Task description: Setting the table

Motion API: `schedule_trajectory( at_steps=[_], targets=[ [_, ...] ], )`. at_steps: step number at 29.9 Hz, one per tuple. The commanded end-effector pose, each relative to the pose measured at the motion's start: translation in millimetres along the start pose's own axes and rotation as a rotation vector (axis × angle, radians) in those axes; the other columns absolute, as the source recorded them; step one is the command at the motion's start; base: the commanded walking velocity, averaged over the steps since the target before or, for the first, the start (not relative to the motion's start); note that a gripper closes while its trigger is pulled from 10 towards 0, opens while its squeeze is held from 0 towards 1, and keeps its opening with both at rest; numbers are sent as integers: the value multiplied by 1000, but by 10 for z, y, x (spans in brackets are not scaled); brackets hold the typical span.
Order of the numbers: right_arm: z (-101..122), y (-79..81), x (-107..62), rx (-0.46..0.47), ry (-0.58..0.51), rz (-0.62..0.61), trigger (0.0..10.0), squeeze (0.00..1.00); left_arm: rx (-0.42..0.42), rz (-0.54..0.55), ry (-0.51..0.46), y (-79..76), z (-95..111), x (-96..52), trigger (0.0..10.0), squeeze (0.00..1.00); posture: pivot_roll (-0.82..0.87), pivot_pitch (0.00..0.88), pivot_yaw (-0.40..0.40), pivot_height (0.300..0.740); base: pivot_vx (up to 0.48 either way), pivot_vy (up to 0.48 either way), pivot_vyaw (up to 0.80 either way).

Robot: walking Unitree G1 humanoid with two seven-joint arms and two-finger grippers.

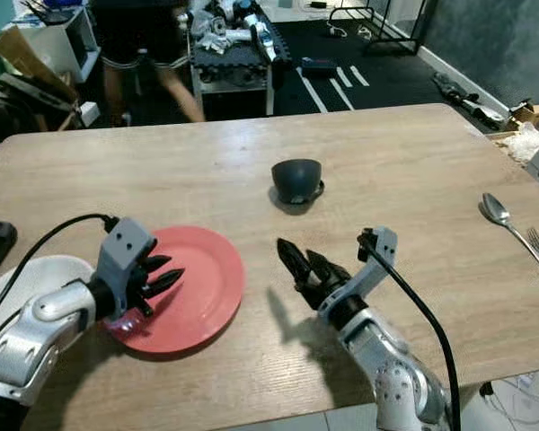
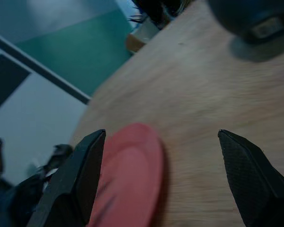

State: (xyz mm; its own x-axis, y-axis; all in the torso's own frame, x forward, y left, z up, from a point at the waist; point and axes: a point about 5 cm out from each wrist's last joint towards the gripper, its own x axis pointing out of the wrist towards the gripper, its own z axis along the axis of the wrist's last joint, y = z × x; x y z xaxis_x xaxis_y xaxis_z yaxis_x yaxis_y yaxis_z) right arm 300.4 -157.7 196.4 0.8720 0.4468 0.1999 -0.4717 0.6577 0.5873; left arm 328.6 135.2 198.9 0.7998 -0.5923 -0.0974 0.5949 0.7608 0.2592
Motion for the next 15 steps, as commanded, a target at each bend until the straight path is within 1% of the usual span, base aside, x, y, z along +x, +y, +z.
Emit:
schedule_trajectory(
  at_steps=[1, 2, 4, 6, 7, 9, 10, 15],
  targets=[
    [-124, 49, -30, 36, 36, 7, 10000, 0, -87, -1, -4, -94, -29, -53, 10000, 0, 127, 168, 97, 740, 0, 0, 0],
    [-124, 49, -30, 36, 36, 7, 10000, 0, -87, -1, -4, -94, -29, -53, 10000, 0, 127, 168, 97, 740, 0, 0, 0],
    [-192, 67, -22, 52, 58, 4, 10000, 0, -139, 2, -14, -174, -48, -87, 10000, 0, 134, 168, 92, 740, 0, 0, 0],
    [-215, 71, -18, 56, 65, 5, 10000, 0, -152, 6, -15, -200, -63, -98, 10000, 0, 134, 168, 92, 740, 0, 0, 0],
    [-278, 91, 1, 51, 93, 8, 10000, 0, -161, 25, 11, -247, -157, -138, 10000, 0, 136, 163, 85, 740, 0, 0, 0],
    [-299, 111, 14, 50, 104, 18, 10000, 0, -168, 49, 29, -254, -219, -169, 10000, 0, 137, 157, 80, 740, 0, 0, 0],
    [-299, 111, 14, 50, 104, 18, 10000, 0, -168, 49, 29, -254, -219, -169, 10000, 0, 137, 157, 80, 740, 0, 0, 0],
    [-294, 134, 46, 46, 116, 35, 10000, 0, -195, 151, 64, -232, -364, -227, 10000, 0, 144, 143, 69, 740, 0, 0, 0]
  ],
)
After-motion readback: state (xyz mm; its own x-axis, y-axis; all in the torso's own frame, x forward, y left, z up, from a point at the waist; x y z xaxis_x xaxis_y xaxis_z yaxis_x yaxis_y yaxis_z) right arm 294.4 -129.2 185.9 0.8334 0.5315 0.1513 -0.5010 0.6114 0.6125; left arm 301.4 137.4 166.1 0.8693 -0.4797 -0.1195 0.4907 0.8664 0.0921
